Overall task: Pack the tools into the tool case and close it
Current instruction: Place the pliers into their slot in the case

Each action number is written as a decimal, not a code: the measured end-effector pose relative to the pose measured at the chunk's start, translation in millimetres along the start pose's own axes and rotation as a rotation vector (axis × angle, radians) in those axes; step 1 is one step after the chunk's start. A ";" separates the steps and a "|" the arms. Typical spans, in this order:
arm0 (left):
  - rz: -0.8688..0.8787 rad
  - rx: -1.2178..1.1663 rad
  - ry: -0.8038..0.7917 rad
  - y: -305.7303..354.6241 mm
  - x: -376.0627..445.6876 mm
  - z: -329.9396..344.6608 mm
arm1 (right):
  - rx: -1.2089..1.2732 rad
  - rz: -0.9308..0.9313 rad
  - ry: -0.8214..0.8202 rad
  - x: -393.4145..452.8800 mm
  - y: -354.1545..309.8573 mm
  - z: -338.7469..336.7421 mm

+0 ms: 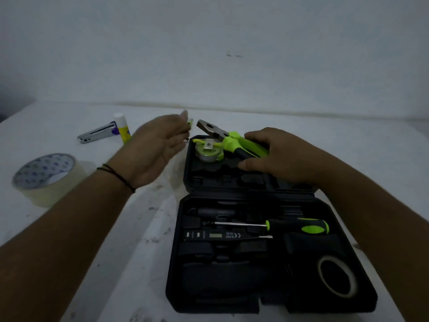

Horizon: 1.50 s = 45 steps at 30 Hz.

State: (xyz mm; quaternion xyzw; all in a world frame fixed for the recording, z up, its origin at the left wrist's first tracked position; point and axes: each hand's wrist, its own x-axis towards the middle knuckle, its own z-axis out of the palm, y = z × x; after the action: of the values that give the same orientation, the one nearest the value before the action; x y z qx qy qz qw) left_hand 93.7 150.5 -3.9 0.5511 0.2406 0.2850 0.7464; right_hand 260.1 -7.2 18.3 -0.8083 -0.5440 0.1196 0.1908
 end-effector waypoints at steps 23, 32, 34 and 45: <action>-0.040 0.882 0.074 -38.8 -5.7 -11.9 | -0.050 -0.064 -0.266 8.9 14.7 11.8; -0.116 0.808 0.078 -38.7 -4.7 -8.5 | 0.051 -0.035 -0.286 7.0 24.5 14.8; -0.136 0.805 0.074 -38.7 -4.8 -8.2 | 0.061 -0.047 -0.285 5.0 26.0 17.4; -0.169 0.743 0.095 -38.6 -4.9 -3.5 | 0.011 -0.027 -0.154 0.2 31.0 20.5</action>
State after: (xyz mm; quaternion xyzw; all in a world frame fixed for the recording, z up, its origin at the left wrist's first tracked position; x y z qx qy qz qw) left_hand 94.0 140.6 -41.6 0.7485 0.4065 0.1409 0.5047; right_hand 277.8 -13.7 -13.7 -0.7883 -0.5672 0.1817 0.1543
